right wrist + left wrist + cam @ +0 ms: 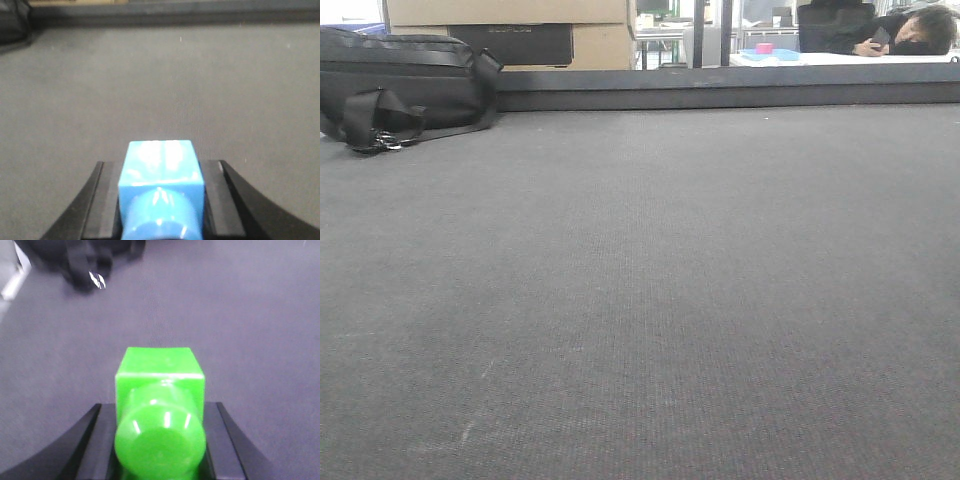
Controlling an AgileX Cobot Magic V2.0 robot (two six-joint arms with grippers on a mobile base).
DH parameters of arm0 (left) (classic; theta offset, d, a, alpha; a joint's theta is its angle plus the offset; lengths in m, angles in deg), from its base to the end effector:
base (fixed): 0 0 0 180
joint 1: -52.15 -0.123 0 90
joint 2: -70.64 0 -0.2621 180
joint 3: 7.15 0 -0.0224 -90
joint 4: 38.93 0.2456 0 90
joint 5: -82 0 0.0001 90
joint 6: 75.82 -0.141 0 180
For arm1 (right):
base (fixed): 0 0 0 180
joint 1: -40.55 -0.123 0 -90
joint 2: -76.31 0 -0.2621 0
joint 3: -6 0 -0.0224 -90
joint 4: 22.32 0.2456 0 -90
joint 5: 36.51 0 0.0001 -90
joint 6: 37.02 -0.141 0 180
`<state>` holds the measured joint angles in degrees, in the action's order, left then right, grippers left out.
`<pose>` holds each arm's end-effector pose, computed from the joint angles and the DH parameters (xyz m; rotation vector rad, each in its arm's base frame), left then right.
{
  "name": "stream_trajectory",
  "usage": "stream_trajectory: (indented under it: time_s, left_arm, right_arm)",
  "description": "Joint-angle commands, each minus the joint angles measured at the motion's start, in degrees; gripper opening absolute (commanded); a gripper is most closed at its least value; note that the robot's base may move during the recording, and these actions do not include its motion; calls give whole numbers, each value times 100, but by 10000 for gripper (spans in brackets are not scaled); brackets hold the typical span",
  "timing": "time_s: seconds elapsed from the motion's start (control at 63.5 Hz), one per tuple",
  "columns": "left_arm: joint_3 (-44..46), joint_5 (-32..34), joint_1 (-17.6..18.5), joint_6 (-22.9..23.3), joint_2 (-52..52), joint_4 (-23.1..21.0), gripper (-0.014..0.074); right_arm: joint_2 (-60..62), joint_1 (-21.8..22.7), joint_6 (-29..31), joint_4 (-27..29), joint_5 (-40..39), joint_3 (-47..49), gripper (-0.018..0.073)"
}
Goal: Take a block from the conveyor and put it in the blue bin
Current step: 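Close the left gripper on the green block and lift both blocks, then drive the base away from the conveyor toward the blue bin shelves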
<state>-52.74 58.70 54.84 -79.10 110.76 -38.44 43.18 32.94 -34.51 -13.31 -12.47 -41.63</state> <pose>0.1759 -0.0078 0.2866 0.1042 1.8997 0.0155 0.1529 0.0295 0.2924 -0.0752 1.8281 0.2224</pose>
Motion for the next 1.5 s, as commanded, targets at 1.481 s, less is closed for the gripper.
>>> stream_trajectory:
  time_s: [1.481]
  left_arm:
    - [-38,228,33,427,-1985,-134,-111]
  right_arm:
    - [740,-8,45,-14,-393,81,-162]
